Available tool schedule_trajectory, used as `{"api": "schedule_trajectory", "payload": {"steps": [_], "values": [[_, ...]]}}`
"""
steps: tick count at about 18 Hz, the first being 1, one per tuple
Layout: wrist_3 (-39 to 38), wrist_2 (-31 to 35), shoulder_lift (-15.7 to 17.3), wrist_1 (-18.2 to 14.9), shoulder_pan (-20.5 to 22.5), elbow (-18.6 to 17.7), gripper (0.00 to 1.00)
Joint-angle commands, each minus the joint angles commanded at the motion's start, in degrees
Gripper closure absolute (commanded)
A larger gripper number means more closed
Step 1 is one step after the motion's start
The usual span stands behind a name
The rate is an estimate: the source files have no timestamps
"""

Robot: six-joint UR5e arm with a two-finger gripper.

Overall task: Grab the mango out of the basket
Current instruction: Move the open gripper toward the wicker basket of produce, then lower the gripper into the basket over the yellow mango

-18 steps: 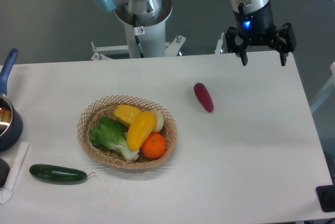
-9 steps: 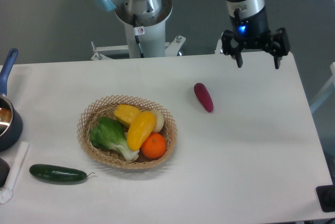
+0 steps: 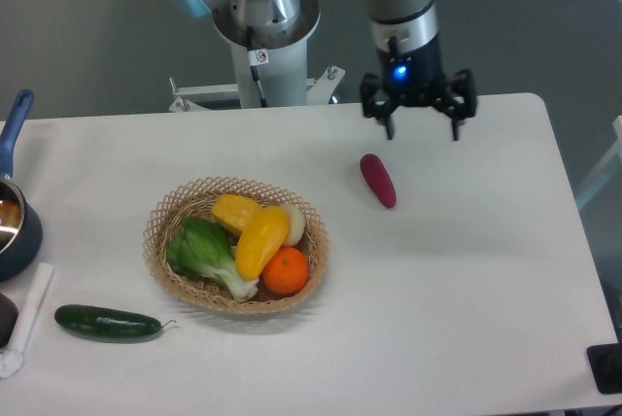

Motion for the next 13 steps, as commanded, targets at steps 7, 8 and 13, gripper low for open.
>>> {"api": "schedule_trajectory", "payload": {"steps": [7, 8, 13], "values": [[-14.2, -1.6, -2.5, 0.1, -6.2, -0.6, 0.00], [-14.2, -1.7, -3.0, 0.1, -6.4, -0.6, 0.00], [-12.5, -1.2, -5.6, 1.3, -9.6, 0.7, 0.00]]}}
